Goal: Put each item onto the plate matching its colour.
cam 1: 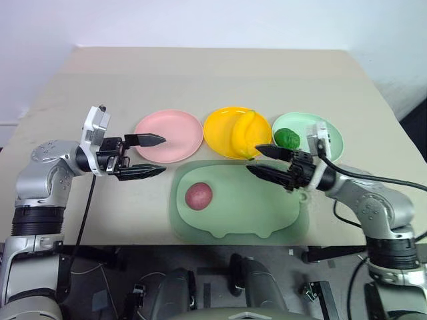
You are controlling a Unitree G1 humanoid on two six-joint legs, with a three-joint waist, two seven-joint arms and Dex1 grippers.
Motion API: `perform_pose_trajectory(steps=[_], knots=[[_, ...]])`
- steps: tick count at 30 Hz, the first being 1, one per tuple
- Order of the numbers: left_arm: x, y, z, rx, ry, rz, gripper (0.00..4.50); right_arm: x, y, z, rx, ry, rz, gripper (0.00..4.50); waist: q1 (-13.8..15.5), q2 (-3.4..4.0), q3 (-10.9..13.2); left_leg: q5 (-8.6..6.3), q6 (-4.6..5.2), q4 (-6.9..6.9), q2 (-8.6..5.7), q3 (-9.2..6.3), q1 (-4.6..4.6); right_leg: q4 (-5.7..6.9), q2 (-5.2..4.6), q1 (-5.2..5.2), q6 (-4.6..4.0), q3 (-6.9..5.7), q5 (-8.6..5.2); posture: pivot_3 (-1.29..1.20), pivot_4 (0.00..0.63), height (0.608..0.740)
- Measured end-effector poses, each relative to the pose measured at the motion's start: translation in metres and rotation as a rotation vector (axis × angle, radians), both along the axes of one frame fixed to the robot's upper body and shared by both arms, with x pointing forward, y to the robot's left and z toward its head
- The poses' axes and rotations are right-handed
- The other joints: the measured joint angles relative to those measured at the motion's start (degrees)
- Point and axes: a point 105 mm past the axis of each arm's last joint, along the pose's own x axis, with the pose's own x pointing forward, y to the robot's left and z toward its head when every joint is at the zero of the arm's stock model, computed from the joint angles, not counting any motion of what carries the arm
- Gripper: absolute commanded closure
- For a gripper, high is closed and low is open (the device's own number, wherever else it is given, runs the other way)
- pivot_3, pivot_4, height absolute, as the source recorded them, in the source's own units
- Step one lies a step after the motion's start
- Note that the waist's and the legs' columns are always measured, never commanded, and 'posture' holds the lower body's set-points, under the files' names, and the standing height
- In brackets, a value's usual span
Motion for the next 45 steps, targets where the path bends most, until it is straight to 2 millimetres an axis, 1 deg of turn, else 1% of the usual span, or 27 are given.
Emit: perform_pose_trajectory(steps=[5, 8, 10, 14, 20, 23, 26, 28, 30, 32, 34, 42, 45], knots=[[0.0, -0.004, 0.0, -0.004, 0.006, -0.006, 0.0, 0.0, -0.036, -0.004, -0.165, -0.056, 0.025, 0.05, 0.17, -0.01, 0.0, 0.01, -0.01, 0.02, -0.01, 0.02, -0.01, -0.01, -0.01, 0.0, 0.0, 0.0, 0.0, 0.0, 0.15, 0.704], [-0.001, -0.007, 0.0, -0.005, 0.003, -0.012, 0.0, -0.001, -0.044, -0.004, -0.215, -0.071, 0.058, 0.05, 0.16, -0.01, -0.01, 0.02, -0.04, 0.03, 0.0, 0.01, -0.01, 0.0, -0.01, 0.0, 0.0, 0.0, 0.0, 0.0, 0.15, 0.704], [-0.002, -0.009, -0.001, 0.0, 0.003, -0.019, 0.0, -0.001, -0.045, -0.005, -0.222, -0.069, 0.086, 0.05, 0.16, -0.01, 0.0, 0.14, -0.26, 0.03, 0.0, 0.01, -0.01, -0.01, -0.01, 0.0, 0.0, 0.0, 0.0, 0.0, 0.15, 0.704], [-0.006, -0.016, -0.005, 0.015, 0.016, -0.035, 0.0, 0.002, -0.043, 0.001, -0.222, -0.091, 0.1, 0.05, 0.15, -0.01, 0.0, 0.15, -0.27, 0.03, 0.01, 0.01, -0.01, 0.0, -0.01, -0.01, 0.0, 0.0, 0.0, 0.0, 0.15, 0.704], [-0.017, -0.02, -0.018, 0.063, 0.049, -0.054, 0.0, 0.005, -0.035, -0.002, -0.205, -0.088, 0.108, 0.05, 0.23, -0.01, 0.0, 0.16, -0.28, 0.05, 0.01, 0.01, -0.02, 0.01, -0.03, 0.0, 0.0, 0.0, 0.0, 0.0, 0.15, 0.704], [-0.02, -0.027, -0.026, 0.088, 0.062, -0.061, 0.0, 0.006, -0.033, 0.002, -0.196, -0.094, 0.113, 0.05, 0.32, -0.01, 0.0, 0.15, -0.28, 0.07, 0.0, 0.02, -0.02, 0.01, -0.06, 0.0, 0.0, 0.0, 0.0, 0.0, 0.15, 0.704], [-0.023, -0.036, -0.034, 0.086, 0.135, -0.076, 0.0, 0.007, -0.03, 0.007, -0.178, -0.096, 0.123, 0.05, 0.35, -0.01, 0.0, 0.15, -0.28, 0.07, 0.0, 0.0, -0.02, 0.02, -0.04, 0.0, 0.0, 0.0, 0.0, 0.0, 0.15, 0.704], [-0.022, -0.038, -0.037, 0.082, 0.175, -0.068, 0.0, 0.007, -0.03, 0.008, -0.174, -0.093, 0.121, 0.05, 0.27, -0.01, 0.0, 0.15, -0.28, 0.07, 0.0, 0.0, -0.01, 0.02, -0.04, 0.0, 0.0, 0.0, 0.0, 0.0, 0.15, 0.704], [-0.019, -0.042, -0.04, 0.077, 0.177, -0.052, 0.0, 0.008, -0.029, 0.008, -0.165, -0.084, 0.122, 0.05, 0.27, -0.01, 0.0, 0.15, -0.28, 0.07, 0.0, 0.0, -0.02, 0.01, -0.04, 0.0, 0.0, 0.0, 0.0, 0.0, 0.15, 0.704], [-0.017, -0.048, -0.046, 0.094, 0.173, -0.034, 0.0, 0.008, -0.029, 0.008, -0.161, -0.073, 0.122, 0.05, 0.34, -0.01, 0.0, 0.16, -0.28, 0.08, -0.01, 0.0, -0.02, 0.02, -0.05, 0.01, 0.0, 0.0, 0.01, 0.0, 0.15, 0.704], [-0.019, -0.05, -0.052, 0.103, 0.186, -0.043, 0.0, 0.008, -0.029, 0.008, -0.16, -0.072, 0.12, 0.05, 0.28, -0.01, 0.0, 0.16, -0.28, 0.07, -0.01, 0.01, -0.01, 0.02, -0.04, 0.0, 0.0, 0.0, 0.01, 0.0, 0.15, 0.704], [-0.02, -0.063, -0.061, 0.115, 0.171, -0.071, 0.0, 0.009, -0.028, 0.01, -0.143, -0.064, 0.109, 0.05, 0.31, -0.01, 0.0, 0.15, -0.28, 0.09, -0.01, 0.0, -0.01, 0.03, -0.05, 0.01, 0.0, 0.0, 0.01, 0.0, 0.15, 0.704], [-0.019, -0.07, -0.067, 0.13, 0.132, -0.07, 0.0, 0.01, -0.029, 0.01, -0.143, -0.066, 0.104, 0.05, 0.34, -0.01, 0.0, 0.15, -0.28, 0.09, -0.01, 0.0, -0.01, 0.03, -0.05, 0.01, 0.0, 0.0, 0.01, 0.0, 0.15, 0.704]])
